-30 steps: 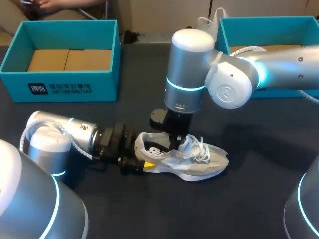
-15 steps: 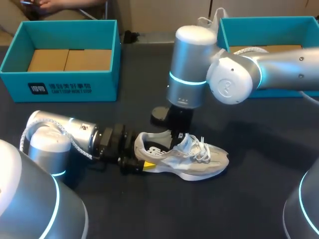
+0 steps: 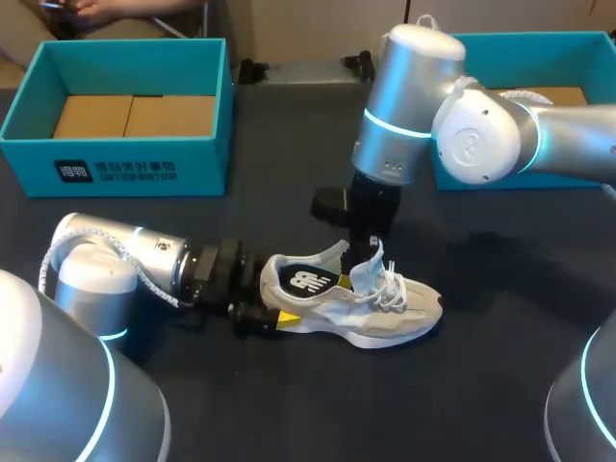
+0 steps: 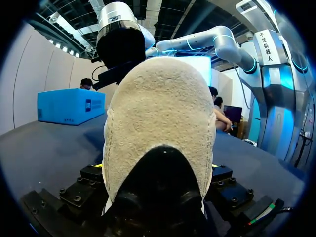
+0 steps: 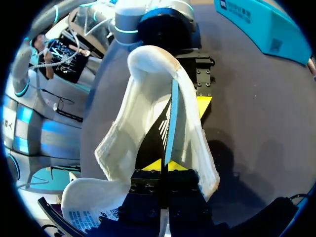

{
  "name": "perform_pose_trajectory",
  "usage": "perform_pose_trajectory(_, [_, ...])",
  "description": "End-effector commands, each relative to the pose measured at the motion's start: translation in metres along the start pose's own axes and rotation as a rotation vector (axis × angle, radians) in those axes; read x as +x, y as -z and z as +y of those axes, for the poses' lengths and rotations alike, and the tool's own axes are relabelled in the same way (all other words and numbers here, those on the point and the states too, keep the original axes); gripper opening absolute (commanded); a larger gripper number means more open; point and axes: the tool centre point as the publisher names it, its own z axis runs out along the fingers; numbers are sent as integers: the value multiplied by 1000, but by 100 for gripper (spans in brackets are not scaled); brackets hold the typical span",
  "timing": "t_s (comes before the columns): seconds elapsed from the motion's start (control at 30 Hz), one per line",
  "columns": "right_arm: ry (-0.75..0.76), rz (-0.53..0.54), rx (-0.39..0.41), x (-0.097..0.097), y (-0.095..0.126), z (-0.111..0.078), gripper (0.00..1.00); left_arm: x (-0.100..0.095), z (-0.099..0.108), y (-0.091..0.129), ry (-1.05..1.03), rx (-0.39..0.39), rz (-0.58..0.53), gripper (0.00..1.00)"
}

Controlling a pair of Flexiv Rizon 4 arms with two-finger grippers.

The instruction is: Take the shoe out of the shoebox, open the shoe tongue, remove and reinsert the insole, then place the shoe into the shoebox

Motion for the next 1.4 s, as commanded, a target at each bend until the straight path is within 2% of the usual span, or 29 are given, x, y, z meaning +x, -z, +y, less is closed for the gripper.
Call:
perform_pose_trajectory(0.03, [11,1,-1,1,7,-6,0,0,1,0,0,-2,-1,0])
perform_pose_trajectory(0.53, [187,59,-85,3,25,-11,0,0,1,0,0,-2,-1,0])
perform_pose_trajectory(0.6, [226,68,-91,5,26,-6,0,0,1,0,0,-2,-1,0])
perform_pose_trajectory(0.9, [315,95,38,14,22,41,0,0,1,0,0,-2,-1,0])
perform_pose_trajectory(1.0, [332,99,50,15,21,50,0,0,1,0,0,-2,-1,0])
perform_pose_trajectory(1.4, [289,157,82,12,22,62,0,0,1,0,0,-2,-1,0])
